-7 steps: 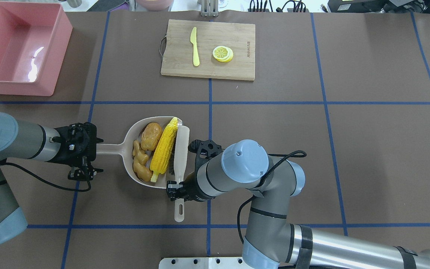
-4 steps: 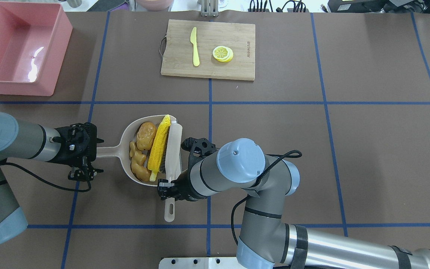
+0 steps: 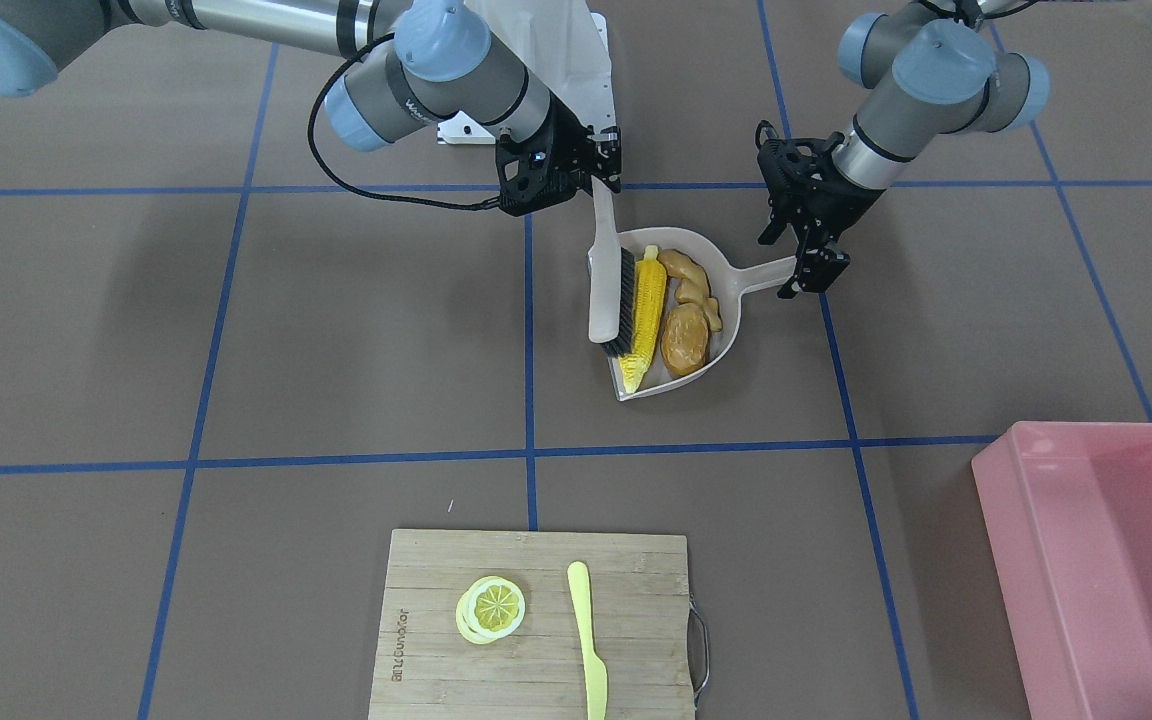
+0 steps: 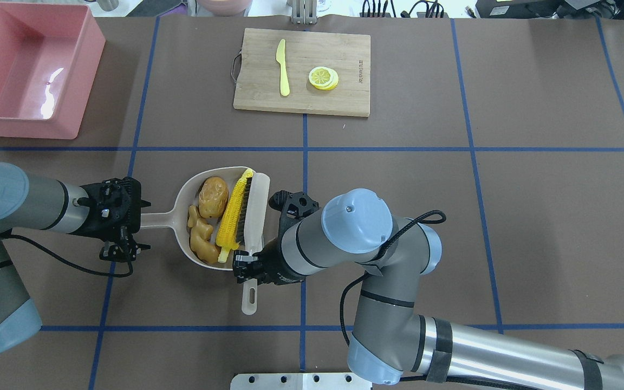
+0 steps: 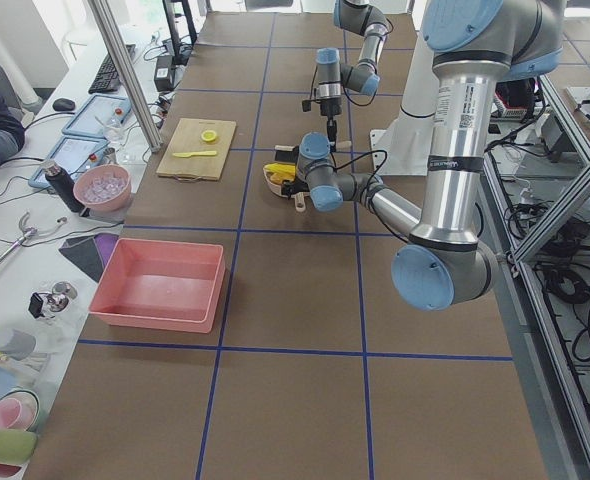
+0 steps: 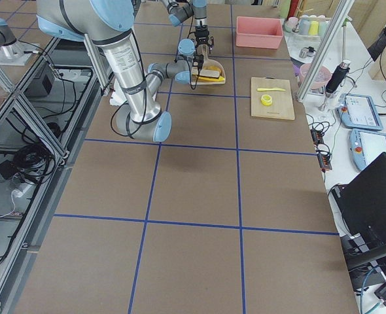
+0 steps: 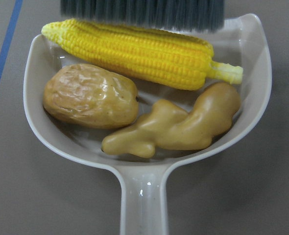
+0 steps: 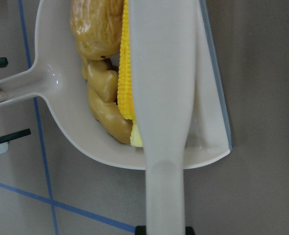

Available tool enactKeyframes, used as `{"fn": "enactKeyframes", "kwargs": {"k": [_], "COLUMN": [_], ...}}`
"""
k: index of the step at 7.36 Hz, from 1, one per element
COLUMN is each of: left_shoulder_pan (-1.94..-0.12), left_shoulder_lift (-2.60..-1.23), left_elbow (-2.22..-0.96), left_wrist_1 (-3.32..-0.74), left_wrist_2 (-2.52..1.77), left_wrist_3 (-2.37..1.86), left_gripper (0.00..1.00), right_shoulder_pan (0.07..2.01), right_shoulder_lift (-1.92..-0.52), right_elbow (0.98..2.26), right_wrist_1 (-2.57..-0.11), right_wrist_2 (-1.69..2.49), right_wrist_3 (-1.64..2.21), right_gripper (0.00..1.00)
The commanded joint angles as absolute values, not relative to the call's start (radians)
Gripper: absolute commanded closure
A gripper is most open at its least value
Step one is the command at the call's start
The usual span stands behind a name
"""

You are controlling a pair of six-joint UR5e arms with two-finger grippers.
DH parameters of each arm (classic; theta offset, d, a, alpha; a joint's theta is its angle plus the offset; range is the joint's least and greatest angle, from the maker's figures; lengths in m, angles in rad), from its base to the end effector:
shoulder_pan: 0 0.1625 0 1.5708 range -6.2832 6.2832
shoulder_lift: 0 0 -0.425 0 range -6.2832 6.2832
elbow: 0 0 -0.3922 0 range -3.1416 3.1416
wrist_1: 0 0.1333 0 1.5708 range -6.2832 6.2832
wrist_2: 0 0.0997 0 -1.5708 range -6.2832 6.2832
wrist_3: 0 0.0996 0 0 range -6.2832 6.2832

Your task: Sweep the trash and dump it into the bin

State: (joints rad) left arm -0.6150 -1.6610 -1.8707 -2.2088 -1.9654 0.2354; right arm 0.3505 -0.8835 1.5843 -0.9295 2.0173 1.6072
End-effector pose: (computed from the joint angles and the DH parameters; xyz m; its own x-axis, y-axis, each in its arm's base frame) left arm 0.3791 -0.3841 0.3987 0.1581 0.9874 0.0067 -0.4717 0.0696 0.8790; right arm -0.6072 -0.3181 0.1614 0.2159 0.1139 0.9698 0.0775 0.9880 -0.1333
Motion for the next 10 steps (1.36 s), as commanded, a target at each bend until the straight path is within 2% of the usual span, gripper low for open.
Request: {"fn": "enactKeyframes", "kwargs": {"k": [1,2,4,5,7,8,10], "left_shoulder_pan": [-0.621,-0.621,-0.621,-0.621,-0.623,-0.624,-0.655], "left_shoulder_lift": [-1.66,-1.651,-1.649,-1.649,-1.649,-1.649,-1.649], "left_elbow": [-1.871,-1.871,-1.868,-1.87,-1.874,-1.878,-1.884], "left_wrist_1": [-2.21,-2.21,-2.21,-2.21,-2.21,-2.21,-2.212], "left_wrist_2": [-1.967,-1.965,-1.96,-1.96,-1.965,-1.965,-1.97], "left_wrist_3": [0.169,0.167,0.111,0.107,0.107,0.107,0.107], "left_gripper": [0.1,0.13,0.27,0.37,0.68,0.75,0.8], "right_shoulder_pan": [0.415,0.457,0.532,0.573,0.653,0.694,0.756], "right_shoulder_lift": [-0.911,-0.929,-0.968,-1.0,-1.096,-1.13,-1.242], "right_elbow": [1.673,1.713,1.785,1.837,1.977,2.005,2.029], "right_wrist_1": [-1.053,-1.116,-1.309,-1.406,-1.642,-1.711,-1.729], "right_wrist_2": [2.11,2.144,2.18,2.2,2.22,2.22,2.218], "right_wrist_3": [1.594,1.583,1.427,1.346,1.167,1.09,0.979], "right_gripper": [1.0,1.0,1.0,1.0,1.0,1.0,1.0]}}
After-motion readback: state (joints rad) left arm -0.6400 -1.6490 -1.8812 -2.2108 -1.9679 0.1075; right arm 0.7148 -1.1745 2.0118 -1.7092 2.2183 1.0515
